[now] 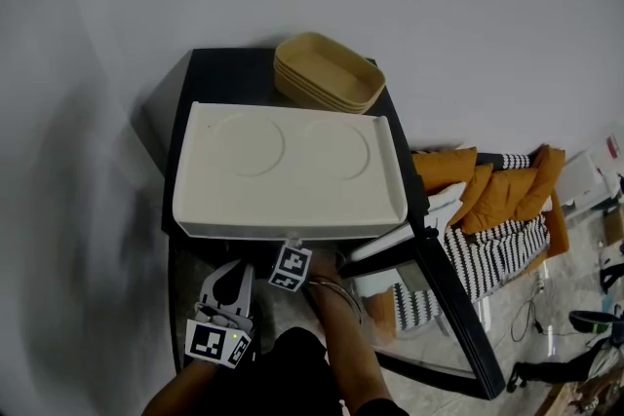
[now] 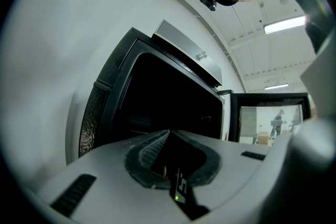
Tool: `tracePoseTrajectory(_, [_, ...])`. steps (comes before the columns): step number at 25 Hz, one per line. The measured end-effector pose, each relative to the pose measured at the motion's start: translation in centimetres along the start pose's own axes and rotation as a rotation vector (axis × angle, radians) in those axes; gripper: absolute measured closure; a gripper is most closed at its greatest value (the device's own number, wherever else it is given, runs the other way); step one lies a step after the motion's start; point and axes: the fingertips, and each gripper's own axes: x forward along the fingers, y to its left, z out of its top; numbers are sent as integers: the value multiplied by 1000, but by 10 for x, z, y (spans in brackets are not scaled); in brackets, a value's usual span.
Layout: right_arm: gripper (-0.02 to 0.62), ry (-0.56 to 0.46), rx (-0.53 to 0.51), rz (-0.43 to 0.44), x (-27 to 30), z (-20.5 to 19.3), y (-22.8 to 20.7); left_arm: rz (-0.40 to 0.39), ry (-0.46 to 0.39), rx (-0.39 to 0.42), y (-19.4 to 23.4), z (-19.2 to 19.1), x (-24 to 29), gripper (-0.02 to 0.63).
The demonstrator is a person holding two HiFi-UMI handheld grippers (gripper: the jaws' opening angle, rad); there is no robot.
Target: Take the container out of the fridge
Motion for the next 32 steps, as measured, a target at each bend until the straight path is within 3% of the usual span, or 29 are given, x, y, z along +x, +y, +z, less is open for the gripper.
tracePoseTrajectory(15, [577, -2, -31, 58, -34, -3, 15, 25, 14, -12, -11, 27, -9, 601])
tracePoseTrajectory(32, [588, 4, -23, 159, -83, -15, 44, 92, 53, -20, -36, 61, -57, 601])
